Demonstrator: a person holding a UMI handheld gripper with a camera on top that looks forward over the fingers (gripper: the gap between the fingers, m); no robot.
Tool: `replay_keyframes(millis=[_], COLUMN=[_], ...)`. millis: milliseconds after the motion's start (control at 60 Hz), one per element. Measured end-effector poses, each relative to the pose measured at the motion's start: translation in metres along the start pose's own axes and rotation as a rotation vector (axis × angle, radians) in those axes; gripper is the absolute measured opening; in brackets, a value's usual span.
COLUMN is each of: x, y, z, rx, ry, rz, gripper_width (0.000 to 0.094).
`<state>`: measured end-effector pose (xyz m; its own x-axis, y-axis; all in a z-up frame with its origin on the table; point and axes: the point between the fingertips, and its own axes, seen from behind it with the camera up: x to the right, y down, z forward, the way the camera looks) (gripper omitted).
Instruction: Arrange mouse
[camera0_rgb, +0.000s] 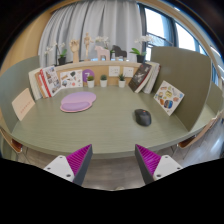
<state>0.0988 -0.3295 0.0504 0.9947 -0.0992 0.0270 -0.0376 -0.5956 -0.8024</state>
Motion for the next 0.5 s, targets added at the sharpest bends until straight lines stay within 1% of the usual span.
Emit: replay_keyframes(millis=[117,267,500], x=[0.056,0.100,0.130], y=[0.006,-0.001,-0.028], z=[0.022,0.060,0.140], rx=[-0.036,-0.056,-0.090], ry=[0.041,0.049,-0.002], rz=[0.003,-0.002,0.014], gripper_width=[0.0858,0.0854,0.0850])
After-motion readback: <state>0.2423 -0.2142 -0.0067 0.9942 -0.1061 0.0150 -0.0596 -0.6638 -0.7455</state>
